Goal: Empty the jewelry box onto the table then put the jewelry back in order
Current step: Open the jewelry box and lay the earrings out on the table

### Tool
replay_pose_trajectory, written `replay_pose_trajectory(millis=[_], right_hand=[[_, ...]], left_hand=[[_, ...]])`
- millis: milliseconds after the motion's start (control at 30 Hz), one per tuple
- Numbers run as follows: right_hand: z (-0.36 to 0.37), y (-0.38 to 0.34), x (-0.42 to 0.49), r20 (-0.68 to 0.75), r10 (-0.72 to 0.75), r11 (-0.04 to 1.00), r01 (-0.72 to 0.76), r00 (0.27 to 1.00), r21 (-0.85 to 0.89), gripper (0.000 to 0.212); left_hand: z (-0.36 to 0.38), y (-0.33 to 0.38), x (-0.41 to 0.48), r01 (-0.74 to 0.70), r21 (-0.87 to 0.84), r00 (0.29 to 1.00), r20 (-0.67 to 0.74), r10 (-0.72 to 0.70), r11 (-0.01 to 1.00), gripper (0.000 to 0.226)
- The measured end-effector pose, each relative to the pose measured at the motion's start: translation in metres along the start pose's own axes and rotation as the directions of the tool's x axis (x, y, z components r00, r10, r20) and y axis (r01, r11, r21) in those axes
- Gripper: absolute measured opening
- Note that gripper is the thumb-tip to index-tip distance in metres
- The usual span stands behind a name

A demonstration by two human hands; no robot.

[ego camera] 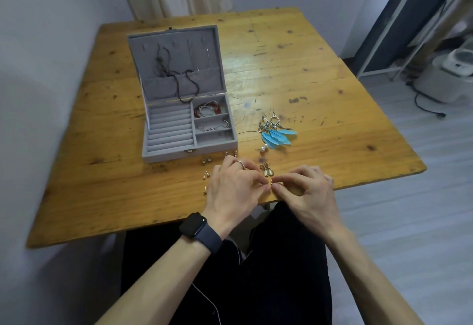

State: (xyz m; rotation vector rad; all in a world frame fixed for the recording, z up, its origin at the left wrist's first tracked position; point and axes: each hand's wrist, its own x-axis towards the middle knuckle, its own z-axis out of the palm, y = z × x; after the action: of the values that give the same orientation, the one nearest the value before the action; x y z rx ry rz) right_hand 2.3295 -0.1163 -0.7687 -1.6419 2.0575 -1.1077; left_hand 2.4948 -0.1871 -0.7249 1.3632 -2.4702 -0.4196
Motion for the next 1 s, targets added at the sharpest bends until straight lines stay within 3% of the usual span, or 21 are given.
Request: replay_pose_trajectory(millis=[1000], right_hand=[[-0.0014, 0.0007, -0.0011, 0.035, 0.005, 1.000, -0.005, 0.999, -0.012, 0.014]], left_hand=[[0.0015, -0.0026, -0.0002, -0.037, 0.077, 0.999, -0.028, 0.039, 0.996, 0.017]])
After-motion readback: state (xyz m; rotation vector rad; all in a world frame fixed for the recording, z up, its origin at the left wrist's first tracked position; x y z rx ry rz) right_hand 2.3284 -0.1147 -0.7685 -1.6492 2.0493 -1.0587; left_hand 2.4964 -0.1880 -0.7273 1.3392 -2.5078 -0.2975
